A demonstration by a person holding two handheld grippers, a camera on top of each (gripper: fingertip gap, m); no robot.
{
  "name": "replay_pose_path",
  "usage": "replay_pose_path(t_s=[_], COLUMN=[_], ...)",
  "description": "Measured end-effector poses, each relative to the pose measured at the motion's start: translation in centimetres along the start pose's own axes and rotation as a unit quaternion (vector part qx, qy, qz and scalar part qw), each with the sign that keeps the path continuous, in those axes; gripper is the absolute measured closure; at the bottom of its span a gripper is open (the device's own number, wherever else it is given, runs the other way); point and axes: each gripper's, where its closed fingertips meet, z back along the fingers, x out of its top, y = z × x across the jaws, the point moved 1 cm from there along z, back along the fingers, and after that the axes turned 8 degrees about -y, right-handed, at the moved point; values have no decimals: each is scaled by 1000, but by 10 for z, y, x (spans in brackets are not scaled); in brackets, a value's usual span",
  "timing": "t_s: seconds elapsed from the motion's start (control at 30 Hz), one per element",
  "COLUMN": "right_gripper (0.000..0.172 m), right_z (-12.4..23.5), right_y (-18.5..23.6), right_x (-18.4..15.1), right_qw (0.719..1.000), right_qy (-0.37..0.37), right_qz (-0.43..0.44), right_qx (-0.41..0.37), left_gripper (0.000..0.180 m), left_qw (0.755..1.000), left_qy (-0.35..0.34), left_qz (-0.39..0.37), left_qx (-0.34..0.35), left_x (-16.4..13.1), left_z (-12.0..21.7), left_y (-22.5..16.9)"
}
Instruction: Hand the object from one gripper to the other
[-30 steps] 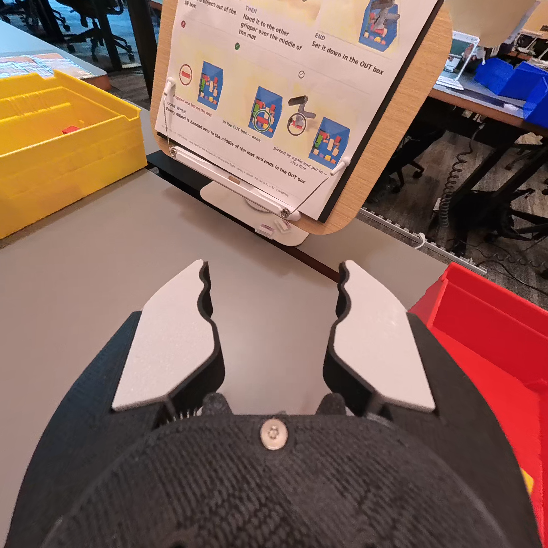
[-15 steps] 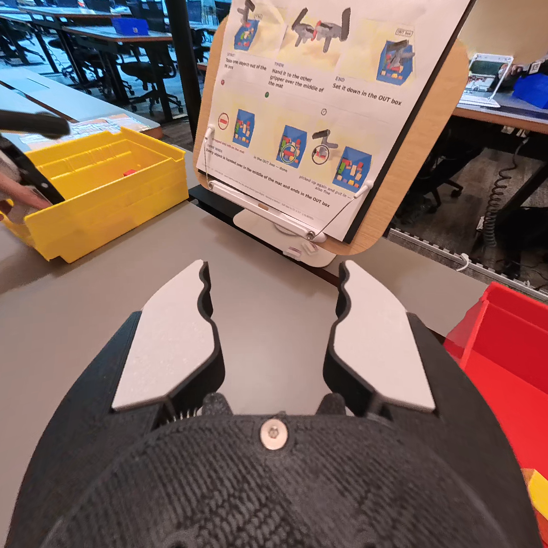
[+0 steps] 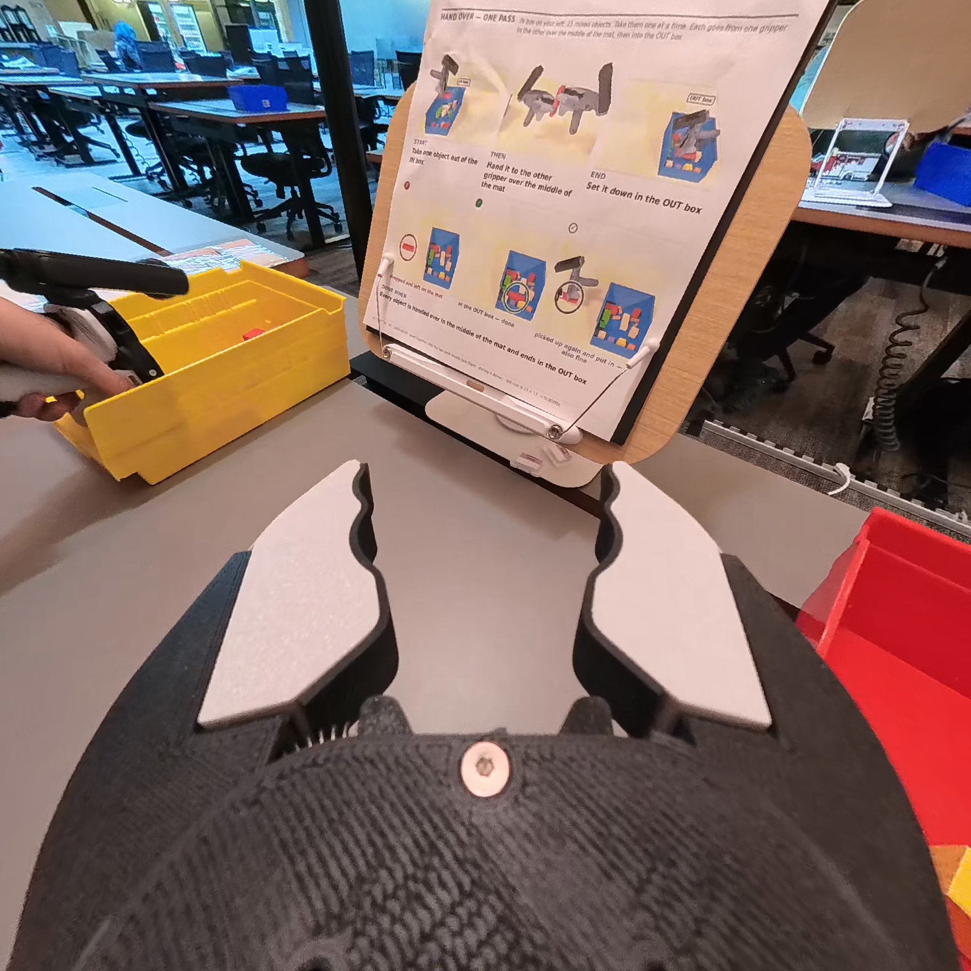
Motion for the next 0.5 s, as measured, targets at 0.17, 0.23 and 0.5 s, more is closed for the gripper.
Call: replay_pose_path(t_s=[0.17,0.23,0.5], right_gripper=[88,88,88], right_z=[-1,-1,-4], right_y=[2,3,8], right_x=[1,0,1], right_qw=[1000,1000,1000], right_qy=[-1,0,-2], right_qz=[5,5,10], right_qx=[1,2,10], left_gripper=[147,147,147], left_qw=[1000,1000,977], left_qy=[-14,-19,-159], left_qz=[5,-1,-133], left_qx=[-1,-12,-43], left_x=[1,2,34], left_z=[1,2,64], left_y=[1,0,11])
